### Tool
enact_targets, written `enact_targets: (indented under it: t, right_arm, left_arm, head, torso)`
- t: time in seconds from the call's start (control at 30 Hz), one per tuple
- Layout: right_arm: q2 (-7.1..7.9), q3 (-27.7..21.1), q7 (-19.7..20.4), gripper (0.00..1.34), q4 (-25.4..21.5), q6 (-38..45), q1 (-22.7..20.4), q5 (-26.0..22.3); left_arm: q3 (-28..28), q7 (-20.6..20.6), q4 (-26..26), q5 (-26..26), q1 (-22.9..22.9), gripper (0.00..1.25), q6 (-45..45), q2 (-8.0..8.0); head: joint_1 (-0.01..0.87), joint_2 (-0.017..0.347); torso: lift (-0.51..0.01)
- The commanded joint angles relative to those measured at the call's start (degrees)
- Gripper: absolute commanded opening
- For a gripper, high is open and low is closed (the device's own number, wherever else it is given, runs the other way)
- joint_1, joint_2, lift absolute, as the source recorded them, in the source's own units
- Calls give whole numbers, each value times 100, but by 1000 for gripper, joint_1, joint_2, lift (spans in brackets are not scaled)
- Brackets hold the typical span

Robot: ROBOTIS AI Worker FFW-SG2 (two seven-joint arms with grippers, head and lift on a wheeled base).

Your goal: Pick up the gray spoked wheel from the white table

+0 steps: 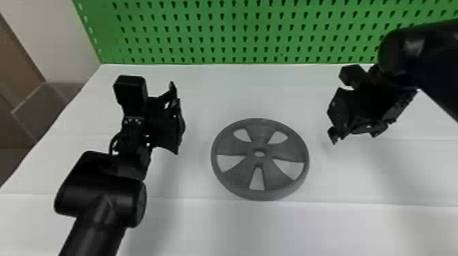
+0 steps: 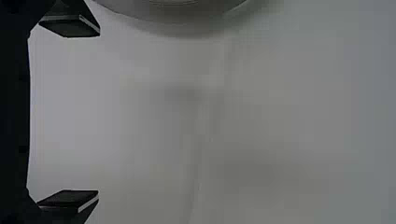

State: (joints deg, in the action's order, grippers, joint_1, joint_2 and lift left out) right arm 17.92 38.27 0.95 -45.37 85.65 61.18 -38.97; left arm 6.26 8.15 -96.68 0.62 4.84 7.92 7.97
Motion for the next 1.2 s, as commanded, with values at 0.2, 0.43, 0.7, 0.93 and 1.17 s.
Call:
enact_targets:
  t: [0.2, 0.43, 0.7, 0.93, 1.17]
  right_arm:
    - [-386, -373, 2, 1259, 46, 40, -53, 258]
    - [-685, -636, 2, 1259, 72, 40, -36, 671]
    - [-939, -979, 2, 1259, 90, 4, -97, 865]
    - [-1098, -1216, 2, 1259, 90, -13, -203, 944]
    - [-1273, -1023, 2, 1259, 230, -136, -229, 909]
  left_arm:
    - [42, 29, 0, 25, 17, 828, 69, 47]
    - [156, 108, 0, 78, 35, 828, 113, 170]
    - [305, 231, 0, 210, 70, 828, 122, 337]
    - [384, 284, 0, 254, 96, 828, 139, 407]
    - [411, 293, -9, 245, 123, 828, 157, 416]
  head:
    - [779, 101]
    - [779, 100]
    - [779, 101]
    - [779, 101]
    - [779, 101]
  torso:
    - [-89]
    - [-89]
    - [-89]
    - [-89]
    - [-89]
